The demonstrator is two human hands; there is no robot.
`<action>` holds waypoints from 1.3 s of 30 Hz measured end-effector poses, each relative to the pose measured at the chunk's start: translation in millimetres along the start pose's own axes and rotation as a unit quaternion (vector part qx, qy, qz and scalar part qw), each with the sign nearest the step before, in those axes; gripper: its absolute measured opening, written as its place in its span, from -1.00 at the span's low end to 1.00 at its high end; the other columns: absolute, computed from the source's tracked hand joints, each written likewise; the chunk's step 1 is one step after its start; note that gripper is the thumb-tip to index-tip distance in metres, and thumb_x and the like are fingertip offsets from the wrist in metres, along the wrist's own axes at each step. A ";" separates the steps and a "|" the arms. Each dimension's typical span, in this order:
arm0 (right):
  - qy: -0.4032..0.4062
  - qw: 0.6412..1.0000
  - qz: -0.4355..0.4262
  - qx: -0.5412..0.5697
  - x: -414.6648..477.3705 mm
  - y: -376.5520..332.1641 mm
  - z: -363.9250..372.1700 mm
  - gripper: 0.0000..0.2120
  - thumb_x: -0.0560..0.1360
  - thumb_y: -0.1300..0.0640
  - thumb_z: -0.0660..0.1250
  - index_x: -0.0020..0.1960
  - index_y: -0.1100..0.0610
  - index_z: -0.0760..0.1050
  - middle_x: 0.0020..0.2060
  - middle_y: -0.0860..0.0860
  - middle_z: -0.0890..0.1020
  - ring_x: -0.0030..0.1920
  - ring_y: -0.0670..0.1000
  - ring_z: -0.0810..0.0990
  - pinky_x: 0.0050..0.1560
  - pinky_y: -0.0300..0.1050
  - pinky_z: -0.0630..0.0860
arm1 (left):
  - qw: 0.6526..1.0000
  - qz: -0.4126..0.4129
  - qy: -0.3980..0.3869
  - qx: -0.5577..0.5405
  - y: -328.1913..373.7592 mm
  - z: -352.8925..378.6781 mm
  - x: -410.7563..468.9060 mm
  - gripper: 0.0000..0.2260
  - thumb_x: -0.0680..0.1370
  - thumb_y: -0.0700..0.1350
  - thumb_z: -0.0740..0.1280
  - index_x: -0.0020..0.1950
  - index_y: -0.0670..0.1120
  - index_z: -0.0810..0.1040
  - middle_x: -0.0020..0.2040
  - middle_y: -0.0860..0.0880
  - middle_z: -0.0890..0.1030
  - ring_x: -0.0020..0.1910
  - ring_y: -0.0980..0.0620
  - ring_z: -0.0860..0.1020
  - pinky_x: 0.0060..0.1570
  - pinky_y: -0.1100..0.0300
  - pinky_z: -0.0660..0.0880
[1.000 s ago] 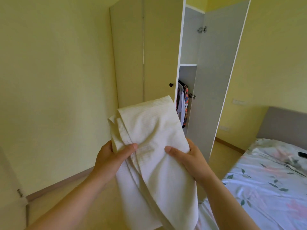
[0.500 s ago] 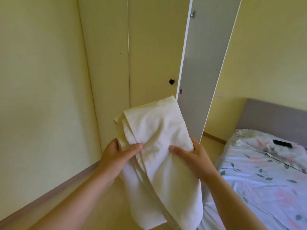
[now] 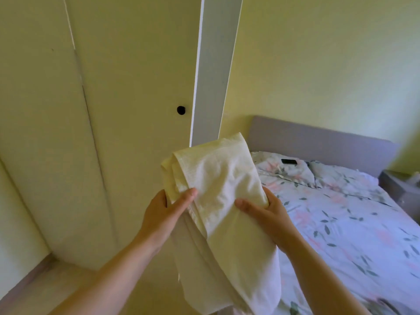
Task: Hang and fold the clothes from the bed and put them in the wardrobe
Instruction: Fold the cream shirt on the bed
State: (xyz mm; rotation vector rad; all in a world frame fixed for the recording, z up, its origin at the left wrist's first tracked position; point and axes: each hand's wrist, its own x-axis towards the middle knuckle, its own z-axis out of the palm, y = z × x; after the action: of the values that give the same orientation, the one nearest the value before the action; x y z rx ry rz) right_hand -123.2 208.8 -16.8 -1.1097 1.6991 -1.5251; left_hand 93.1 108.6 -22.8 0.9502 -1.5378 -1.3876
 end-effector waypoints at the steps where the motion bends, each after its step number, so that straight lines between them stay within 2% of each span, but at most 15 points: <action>1: 0.019 1.000 0.004 -0.007 1.6 2.5 -9.2 -0.59 0.22 -0.13 0.58 0.03 -0.19 0.58 -0.11 -0.15 0.72 -0.14 -0.11 0.71 -0.22 -0.23 0.62 | 1.000 -0.003 -0.016 -0.008 -3.5 10.9 8.3 -0.39 0.23 0.40 0.40 0.12 0.04 0.62 0.01 0.06 0.70 0.01 0.05 0.66 0.13 -0.09 0.56; 4: 0.072 0.997 0.015 -0.022 10.6 11.2 -39.4 -0.67 0.27 -0.09 0.59 -0.02 -0.27 0.58 -0.13 -0.20 0.71 -0.18 -0.16 0.70 -0.31 -0.33 0.58 | 0.998 -0.021 -0.063 -0.017 -10.2 47.6 37.6 -0.38 0.22 0.40 0.40 0.09 0.01 0.63 -0.02 0.04 0.70 0.01 0.01 0.66 0.12 -0.10 0.56; 6: 0.102 0.994 0.019 -0.028 21.5 16.5 -57.4 -0.70 0.28 -0.09 0.60 -0.08 -0.35 0.57 -0.15 -0.23 0.70 -0.20 -0.19 0.69 -0.36 -0.37 0.55 | 0.996 -0.034 -0.081 -0.015 -15.8 70.8 60.9 -0.41 0.21 0.41 0.41 0.04 0.01 0.63 -0.14 0.11 0.70 -0.09 0.08 0.65 -0.05 0.06 0.58; 8: 0.119 0.992 0.019 -0.032 37.6 22.9 -72.3 -0.67 0.24 -0.13 0.59 -0.06 -0.33 0.57 -0.14 -0.21 0.71 -0.20 -0.18 0.69 -0.34 -0.35 0.57 | 0.995 -0.036 -0.091 -0.001 -21.4 91.3 85.3 -0.46 0.25 0.42 0.40 0.00 0.03 0.62 -0.29 0.19 0.64 -0.26 0.20 0.59 -0.27 0.24 0.47; 11: 0.142 0.989 0.012 -0.031 75.1 35.2 -93.7 -0.61 0.23 -0.14 0.60 0.01 -0.23 0.57 -0.13 -0.19 0.71 -0.17 -0.14 0.70 -0.27 -0.26 0.61 | 0.995 -0.032 -0.091 0.005 -30.1 123.1 128.9 -0.58 0.36 0.34 0.40 -0.04 0.03 0.60 -0.39 0.25 0.56 -0.41 0.30 0.51 -0.38 0.32 0.35; 13: 0.144 0.989 0.011 -0.030 108.0 42.1 -106.8 -0.61 0.26 -0.12 0.60 0.03 -0.20 0.57 -0.12 -0.18 0.71 -0.16 -0.13 0.71 -0.21 -0.18 0.62 | 0.997 -0.022 -0.071 0.002 -32.1 145.5 160.8 -0.55 0.36 0.32 0.43 -0.04 -0.05 0.61 -0.35 0.14 0.60 -0.34 0.17 0.55 -0.36 0.22 0.39; 15: 0.137 0.990 0.007 -0.028 146.7 44.3 -121.0 -0.60 0.24 -0.11 0.58 0.04 -0.14 0.59 -0.11 -0.14 0.72 -0.13 -0.09 0.71 -0.19 -0.15 0.63 | 0.999 -0.010 -0.044 -0.001 -30.2 166.9 195.3 -0.48 0.31 0.31 0.41 -0.01 -0.09 0.62 -0.15 -0.03 0.67 -0.15 -0.01 0.64 -0.17 0.00 0.53; 17: 0.139 0.990 0.002 -0.026 186.0 44.1 -136.4 -0.65 0.25 -0.07 0.59 0.01 -0.14 0.61 -0.11 -0.12 0.72 -0.13 -0.08 0.71 -0.19 -0.16 0.64 | 0.999 0.011 -0.031 0.006 -25.9 185.5 229.3 -0.49 0.30 0.32 0.38 -0.03 -0.08 0.62 -0.11 -0.06 0.67 -0.09 -0.03 0.64 -0.05 -0.02 0.55; 19: 0.144 0.989 -0.002 -0.025 223.5 44.8 -149.6 -0.70 0.27 -0.05 0.60 -0.04 -0.14 0.62 -0.14 -0.12 0.72 -0.16 -0.10 0.71 -0.23 -0.19 0.63 | 0.999 0.031 -0.014 0.014 -26.0 200.8 262.4 -0.50 0.31 0.33 0.38 -0.07 -0.09 0.61 -0.13 -0.06 0.66 -0.11 -0.02 0.63 -0.07 -0.04 0.55; 23: 0.132 0.991 -0.001 -0.037 300.1 46.9 -166.5 -0.75 0.32 0.03 0.60 -0.06 -0.04 0.63 -0.19 -0.09 0.73 -0.22 -0.09 0.71 -0.33 -0.29 0.57 | 0.999 0.031 0.031 0.007 -28.6 230.4 330.5 -0.62 0.43 0.19 0.45 -0.13 -0.13 0.57 -0.20 -0.07 0.63 -0.18 0.05 0.61 -0.17 0.12 0.51; 25: 0.142 0.989 -0.014 -0.033 340.1 41.3 -168.7 -0.76 0.33 0.06 0.59 -0.05 0.00 0.62 -0.20 -0.09 0.73 -0.22 -0.08 0.71 -0.32 -0.28 0.57 | 0.997 0.049 0.068 0.004 -21.7 242.1 366.3 -0.62 0.46 0.12 0.44 -0.25 -0.18 0.48 -0.37 0.03 0.54 -0.40 0.24 0.50 -0.39 0.40 0.36; 26: 0.143 0.989 -0.020 -0.033 357.1 40.8 -167.4 -0.76 0.33 0.06 0.59 -0.06 0.00 0.62 -0.19 -0.08 0.73 -0.21 -0.08 0.71 -0.30 -0.25 0.59 | 0.994 0.060 0.087 0.000 -20.8 245.9 380.8 -0.59 0.47 0.11 0.44 -0.33 -0.15 0.39 -0.47 0.10 0.45 -0.50 0.23 0.42 -0.50 0.43 0.28; 29: 0.138 0.989 -0.024 -0.046 390.4 47.1 -162.3 -0.76 0.33 0.03 0.59 -0.06 0.02 0.62 -0.19 -0.07 0.72 -0.20 -0.07 0.71 -0.26 -0.19 0.62 | 0.990 0.079 0.120 -0.009 -30.8 250.7 407.3 -0.52 0.47 0.12 0.44 -0.38 -0.10 0.23 -0.56 0.12 0.31 -0.56 0.21 0.30 -0.53 0.42 0.25; 35: 0.134 0.988 -0.063 -0.042 486.0 39.0 -178.3 -0.83 0.33 0.02 0.59 -0.19 -0.03 0.61 -0.30 -0.15 0.69 -0.32 -0.18 0.66 -0.41 -0.36 0.48 | 0.985 0.086 0.145 -0.042 -25.4 275.4 477.5 -0.54 0.45 0.23 0.39 -0.14 -0.19 0.52 -0.27 -0.11 0.58 -0.30 0.00 0.53 -0.28 0.15 0.41; 39: 0.080 0.993 -0.077 -0.031 571.8 60.4 -176.1 -0.80 0.33 0.03 0.60 -0.11 -0.02 0.63 -0.24 -0.13 0.71 -0.24 -0.15 0.69 -0.35 -0.33 0.52 | 0.976 0.079 0.202 -0.033 -36.8 285.2 544.0 -0.56 0.41 0.22 0.43 -0.26 -0.15 0.45 -0.44 0.08 0.50 -0.46 0.22 0.45 -0.39 0.33 0.37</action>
State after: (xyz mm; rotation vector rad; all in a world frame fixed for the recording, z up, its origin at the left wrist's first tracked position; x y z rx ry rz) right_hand -557.7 -206.1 9.8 -1.2018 1.8128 -1.7065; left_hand -370.3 -296.2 -19.5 0.9762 -1.2250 -1.0487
